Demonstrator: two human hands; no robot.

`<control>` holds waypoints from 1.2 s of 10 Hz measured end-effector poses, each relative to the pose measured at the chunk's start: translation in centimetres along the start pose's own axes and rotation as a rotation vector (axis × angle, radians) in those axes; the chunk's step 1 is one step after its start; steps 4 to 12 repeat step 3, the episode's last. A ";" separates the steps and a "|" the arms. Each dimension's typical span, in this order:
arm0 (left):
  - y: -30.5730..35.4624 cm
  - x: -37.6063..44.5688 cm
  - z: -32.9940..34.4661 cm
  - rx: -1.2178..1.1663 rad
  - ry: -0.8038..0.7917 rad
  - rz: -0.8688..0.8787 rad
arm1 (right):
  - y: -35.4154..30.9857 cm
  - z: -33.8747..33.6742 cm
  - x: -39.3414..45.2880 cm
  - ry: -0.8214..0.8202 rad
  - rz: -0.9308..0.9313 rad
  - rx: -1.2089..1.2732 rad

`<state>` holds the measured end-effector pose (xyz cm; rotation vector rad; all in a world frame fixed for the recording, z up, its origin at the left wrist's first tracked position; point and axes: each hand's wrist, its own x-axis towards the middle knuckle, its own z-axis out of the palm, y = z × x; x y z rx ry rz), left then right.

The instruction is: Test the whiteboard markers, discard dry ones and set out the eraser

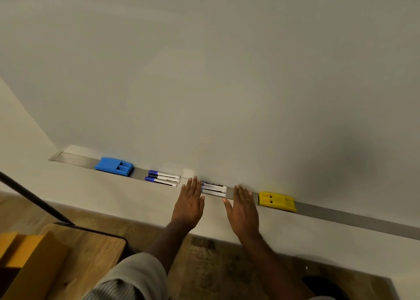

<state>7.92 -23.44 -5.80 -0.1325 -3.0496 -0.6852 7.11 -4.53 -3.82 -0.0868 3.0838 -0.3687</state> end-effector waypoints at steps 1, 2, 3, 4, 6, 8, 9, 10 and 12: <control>1.8 -1.8 0.3 0.045 0.002 0.017 | 1.1 -0.5 -2.0 0.051 -0.018 -0.041; 3.7 -3.8 0.6 0.068 0.005 0.016 | 2.2 -1.6 -4.4 -0.012 -0.071 -0.059; 5.6 -5.7 1.7 0.099 0.010 0.023 | 3.1 -2.2 -6.6 -0.017 -0.092 -0.089; 5.6 -5.7 1.7 0.099 0.010 0.023 | 3.1 -2.2 -6.6 -0.017 -0.092 -0.089; 5.6 -5.7 1.7 0.099 0.010 0.023 | 3.1 -2.2 -6.6 -0.017 -0.092 -0.089; 5.6 -5.7 1.7 0.099 0.010 0.023 | 3.1 -2.2 -6.6 -0.017 -0.092 -0.089; 5.6 -5.7 1.7 0.099 0.010 0.023 | 3.1 -2.2 -6.6 -0.017 -0.092 -0.089; 5.6 -5.7 1.7 0.099 0.010 0.023 | 3.1 -2.2 -6.6 -0.017 -0.092 -0.089; 5.6 -5.7 1.7 0.099 0.010 0.023 | 3.1 -2.2 -6.6 -0.017 -0.092 -0.089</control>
